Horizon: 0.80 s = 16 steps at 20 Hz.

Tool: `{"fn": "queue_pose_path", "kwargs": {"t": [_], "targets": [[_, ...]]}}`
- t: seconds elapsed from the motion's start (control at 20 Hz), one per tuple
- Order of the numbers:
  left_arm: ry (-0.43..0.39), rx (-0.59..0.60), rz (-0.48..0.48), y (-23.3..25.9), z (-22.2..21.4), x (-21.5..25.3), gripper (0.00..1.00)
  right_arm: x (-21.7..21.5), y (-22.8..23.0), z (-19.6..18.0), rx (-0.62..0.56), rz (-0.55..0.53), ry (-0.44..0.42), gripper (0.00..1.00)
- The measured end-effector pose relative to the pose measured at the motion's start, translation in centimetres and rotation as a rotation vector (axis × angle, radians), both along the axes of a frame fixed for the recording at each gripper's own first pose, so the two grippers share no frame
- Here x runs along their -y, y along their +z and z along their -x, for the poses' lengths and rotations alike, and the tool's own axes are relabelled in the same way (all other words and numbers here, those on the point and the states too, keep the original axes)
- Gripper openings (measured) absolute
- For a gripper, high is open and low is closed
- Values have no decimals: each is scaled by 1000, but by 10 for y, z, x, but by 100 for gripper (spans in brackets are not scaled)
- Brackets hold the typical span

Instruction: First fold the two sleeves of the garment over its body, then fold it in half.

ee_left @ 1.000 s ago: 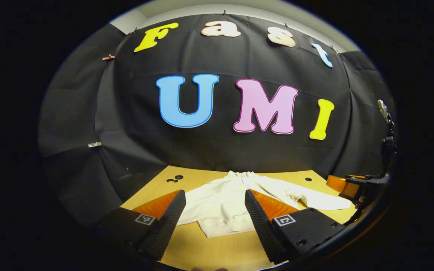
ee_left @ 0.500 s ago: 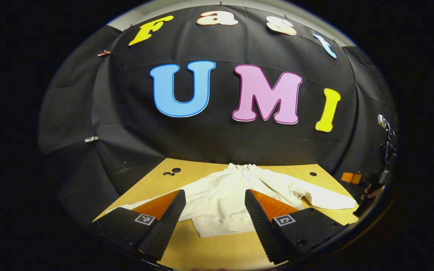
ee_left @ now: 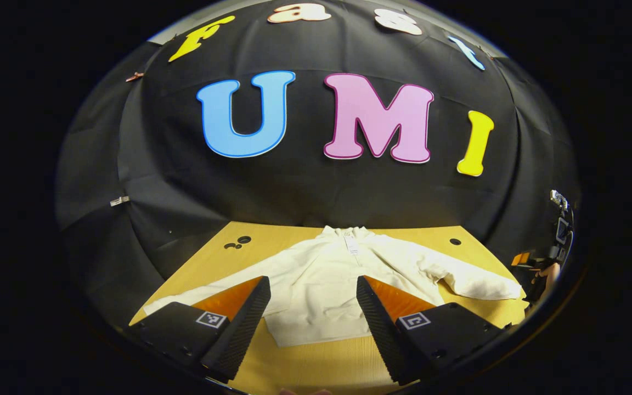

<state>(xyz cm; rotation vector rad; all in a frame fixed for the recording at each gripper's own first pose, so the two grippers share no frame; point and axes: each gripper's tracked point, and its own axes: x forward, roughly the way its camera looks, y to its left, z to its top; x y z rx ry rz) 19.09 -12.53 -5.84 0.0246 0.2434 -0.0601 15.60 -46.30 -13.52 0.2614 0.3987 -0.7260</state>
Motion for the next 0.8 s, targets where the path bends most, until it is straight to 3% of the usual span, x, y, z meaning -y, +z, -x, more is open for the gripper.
{"fn": "queue_pose_path", "kwargs": {"t": [0.35, 0.4, 0.45, 0.5, 0.6, 0.8], "targets": [[6, -50, -9, -12, -20, 16, 98, 91, -69, 31, -134, -87, -200, 99], [2, -54, -5, -12, -21, 19, 94, 97, -77, 31, -150, -106, -214, 99], [-4, -57, -5, -14, -23, 22, 98, 100, -87, 31, -170, -126, -224, 99], [-7, -59, -9, -16, -24, 23, 94, 105, -96, 34, -201, -127, -236, 99], [-9, -64, -23, -18, -24, 25, 98, 104, -108, 31, -251, -117, -227, 99], [-12, -70, -17, -17, -23, 29, 98, 101, -98, 31, -255, -103, -182, 96]]}}
